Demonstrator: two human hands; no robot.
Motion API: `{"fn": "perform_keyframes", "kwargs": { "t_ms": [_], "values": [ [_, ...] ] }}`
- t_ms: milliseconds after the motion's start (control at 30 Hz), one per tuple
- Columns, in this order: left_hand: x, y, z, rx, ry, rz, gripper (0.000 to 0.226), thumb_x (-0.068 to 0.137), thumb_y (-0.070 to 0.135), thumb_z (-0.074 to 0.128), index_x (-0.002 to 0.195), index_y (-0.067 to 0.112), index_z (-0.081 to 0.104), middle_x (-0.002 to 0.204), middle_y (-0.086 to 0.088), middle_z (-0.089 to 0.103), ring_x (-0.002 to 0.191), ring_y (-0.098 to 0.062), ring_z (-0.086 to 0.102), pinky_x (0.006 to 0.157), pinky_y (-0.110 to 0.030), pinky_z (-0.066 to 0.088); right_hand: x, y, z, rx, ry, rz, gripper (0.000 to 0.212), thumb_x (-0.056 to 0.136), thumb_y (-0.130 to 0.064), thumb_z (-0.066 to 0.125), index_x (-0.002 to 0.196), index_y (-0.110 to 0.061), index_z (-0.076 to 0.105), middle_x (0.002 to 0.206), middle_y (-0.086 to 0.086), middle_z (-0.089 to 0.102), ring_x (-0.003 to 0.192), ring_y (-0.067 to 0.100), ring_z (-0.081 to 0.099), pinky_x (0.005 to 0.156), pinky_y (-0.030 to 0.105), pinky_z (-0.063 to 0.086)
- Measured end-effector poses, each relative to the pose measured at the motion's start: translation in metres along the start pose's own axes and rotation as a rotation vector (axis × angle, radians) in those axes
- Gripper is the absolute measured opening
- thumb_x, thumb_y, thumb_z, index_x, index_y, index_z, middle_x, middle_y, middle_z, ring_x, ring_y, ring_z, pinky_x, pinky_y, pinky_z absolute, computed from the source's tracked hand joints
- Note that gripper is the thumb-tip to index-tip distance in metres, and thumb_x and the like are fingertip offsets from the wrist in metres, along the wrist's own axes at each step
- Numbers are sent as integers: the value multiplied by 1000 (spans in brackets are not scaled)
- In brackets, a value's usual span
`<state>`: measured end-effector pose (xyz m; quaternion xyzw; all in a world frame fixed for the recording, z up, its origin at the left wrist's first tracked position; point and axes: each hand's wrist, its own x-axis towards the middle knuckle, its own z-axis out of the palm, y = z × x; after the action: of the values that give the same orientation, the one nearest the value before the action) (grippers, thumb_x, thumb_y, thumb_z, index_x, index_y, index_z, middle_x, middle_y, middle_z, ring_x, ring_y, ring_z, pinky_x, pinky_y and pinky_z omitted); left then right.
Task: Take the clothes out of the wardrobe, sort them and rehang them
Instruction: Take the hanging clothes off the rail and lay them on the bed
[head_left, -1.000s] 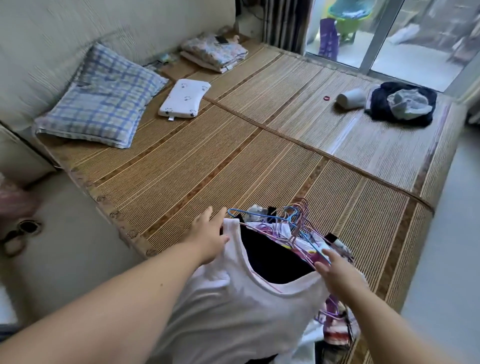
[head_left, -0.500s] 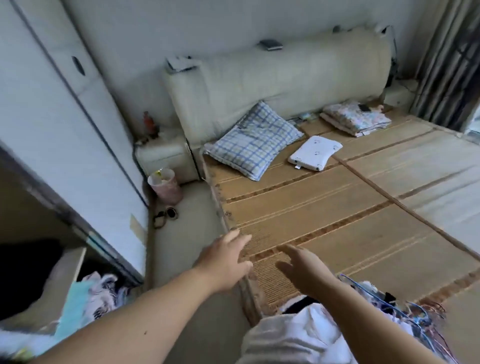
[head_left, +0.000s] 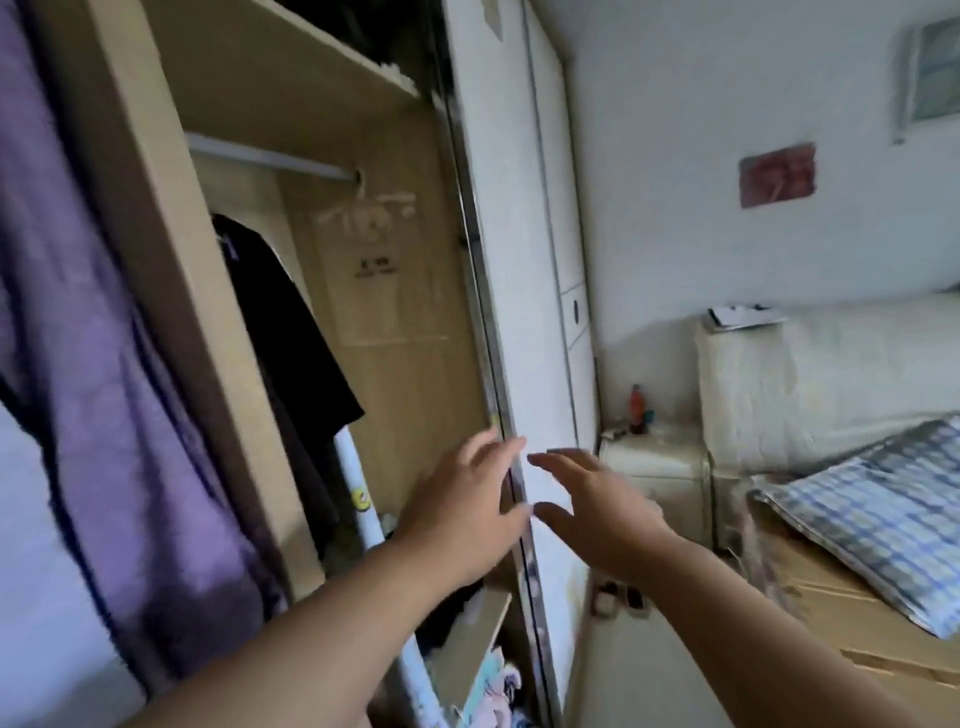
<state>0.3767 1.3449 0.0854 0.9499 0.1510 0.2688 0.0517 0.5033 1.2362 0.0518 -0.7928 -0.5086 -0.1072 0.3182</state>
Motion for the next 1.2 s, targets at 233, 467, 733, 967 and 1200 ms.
{"fn": "perform_keyframes", "kwargs": {
  "t_ms": [233,467,733,967,1200],
  "values": [
    [26,-37,-106,376,456,-85,63,79,41,63,138,29,45,147,6,40,144,-17,20,112,-48,13,95,-83,-13,93,110,-212,56,87,-43,58,139,-35,39,138,-3,44,122,17,50,102,32,41],
    [51,-61,-193,635,715,-179,72,70,25,69,137,12,47,150,-8,36,144,-32,18,110,-56,21,192,-155,-19,267,152,-435,53,87,-36,60,137,-28,43,130,2,52,119,19,50,94,24,37],
    [81,-71,-229,648,917,-302,97,66,4,60,150,9,12,160,-4,0,147,-20,5,116,-35,15,299,-223,-23,459,60,-687,19,86,-30,59,99,-17,60,100,8,65,96,29,58,67,27,35],
    [103,-66,-245,662,1082,-524,100,73,17,63,150,27,0,153,-8,24,133,-28,35,101,-37,37,362,-256,-16,449,-41,-847,26,98,-20,41,110,-7,60,111,18,64,104,36,57,88,39,45],
    [114,-70,-257,740,1161,-587,81,71,18,62,143,19,24,128,-15,50,111,-34,51,84,-37,42,408,-264,-1,221,-34,-736,17,90,-15,48,100,-11,60,112,15,64,103,31,61,81,30,47]
  ]
}}
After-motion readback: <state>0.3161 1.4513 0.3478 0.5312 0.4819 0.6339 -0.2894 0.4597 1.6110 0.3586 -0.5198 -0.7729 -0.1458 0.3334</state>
